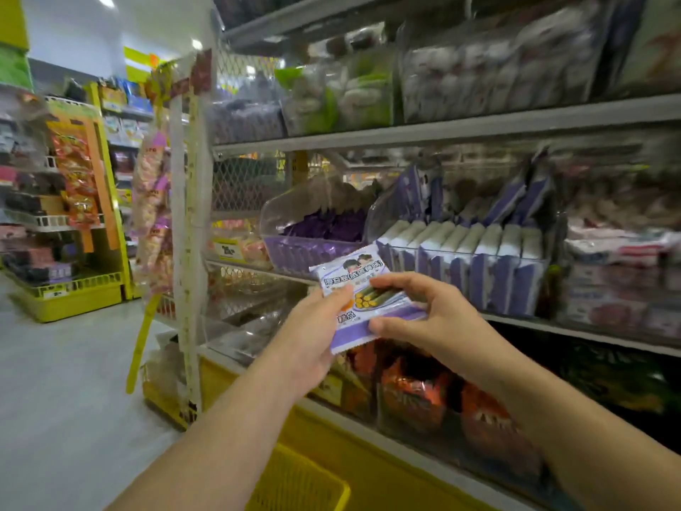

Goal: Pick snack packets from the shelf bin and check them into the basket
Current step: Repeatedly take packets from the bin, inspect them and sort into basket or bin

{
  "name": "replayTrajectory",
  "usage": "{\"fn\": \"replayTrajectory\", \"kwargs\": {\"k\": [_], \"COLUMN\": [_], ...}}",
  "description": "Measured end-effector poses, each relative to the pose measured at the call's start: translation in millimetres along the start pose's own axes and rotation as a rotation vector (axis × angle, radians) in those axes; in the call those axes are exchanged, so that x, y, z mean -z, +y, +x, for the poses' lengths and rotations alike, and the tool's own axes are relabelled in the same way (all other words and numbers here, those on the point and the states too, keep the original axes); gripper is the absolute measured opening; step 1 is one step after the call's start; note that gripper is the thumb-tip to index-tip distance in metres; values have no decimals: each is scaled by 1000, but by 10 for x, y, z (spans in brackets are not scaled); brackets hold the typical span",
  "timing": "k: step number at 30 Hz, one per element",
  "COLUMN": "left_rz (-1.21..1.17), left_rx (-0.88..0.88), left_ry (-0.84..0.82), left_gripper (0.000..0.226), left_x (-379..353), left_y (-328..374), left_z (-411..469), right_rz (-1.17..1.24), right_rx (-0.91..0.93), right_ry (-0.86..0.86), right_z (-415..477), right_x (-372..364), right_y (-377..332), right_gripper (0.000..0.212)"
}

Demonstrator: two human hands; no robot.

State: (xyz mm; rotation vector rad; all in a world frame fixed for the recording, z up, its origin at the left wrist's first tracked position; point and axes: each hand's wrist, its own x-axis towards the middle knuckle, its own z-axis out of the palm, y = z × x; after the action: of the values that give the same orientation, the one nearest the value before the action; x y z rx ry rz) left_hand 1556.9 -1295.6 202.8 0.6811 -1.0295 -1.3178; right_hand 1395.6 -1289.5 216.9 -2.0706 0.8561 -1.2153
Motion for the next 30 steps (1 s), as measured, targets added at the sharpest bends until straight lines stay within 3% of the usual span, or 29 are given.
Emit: {"fn": "replayTrajectory", "kwargs": {"k": [3, 7, 9, 12, 17, 21, 24, 25, 27, 30], "left_rz": [182, 626, 886, 1183, 1880, 2049, 2091, 2133, 2198, 2288], "left_rx": [-50, -186, -326, -516, -943, -956, -1045, -1064, -1004, -770], "left_ry": [-115, -110, -123, -123, -71, -149, -184, -162, -203, -279], "left_gripper": [26, 28, 22, 32, 41, 47, 52, 55, 69, 87], "left_x": [-321, -582, -650, -767, -1023, -1184, -1263, -1296, -1308, -1370], "left_y": [185, 367, 421, 499, 554, 547, 573, 593, 569, 613], "left_z": [196, 563, 792, 1169, 1777, 2162, 2351, 2374, 2506, 2634], "right_rz": [-197, -403, -629, -928, -1094, -1132, -1075, -1076, -1080, -1039], "right_rx": [61, 17, -5, -5, -25, -90, -174, -208, -246, -191], "right_ry": [71, 165, 221, 230, 119, 60, 21, 14, -10, -46], "right_z": [144, 400, 559, 818, 1241, 1550, 1737, 1809, 1924, 2032], "right_x": [450, 1037, 1317, 1628, 1816, 1908, 2014, 2058, 2136, 2242], "right_y": [-245, -434, -460, -413, -236, -79, -1, 35, 89, 162], "right_gripper": [45, 24, 20, 22, 14, 26, 11, 18, 26, 18]}}
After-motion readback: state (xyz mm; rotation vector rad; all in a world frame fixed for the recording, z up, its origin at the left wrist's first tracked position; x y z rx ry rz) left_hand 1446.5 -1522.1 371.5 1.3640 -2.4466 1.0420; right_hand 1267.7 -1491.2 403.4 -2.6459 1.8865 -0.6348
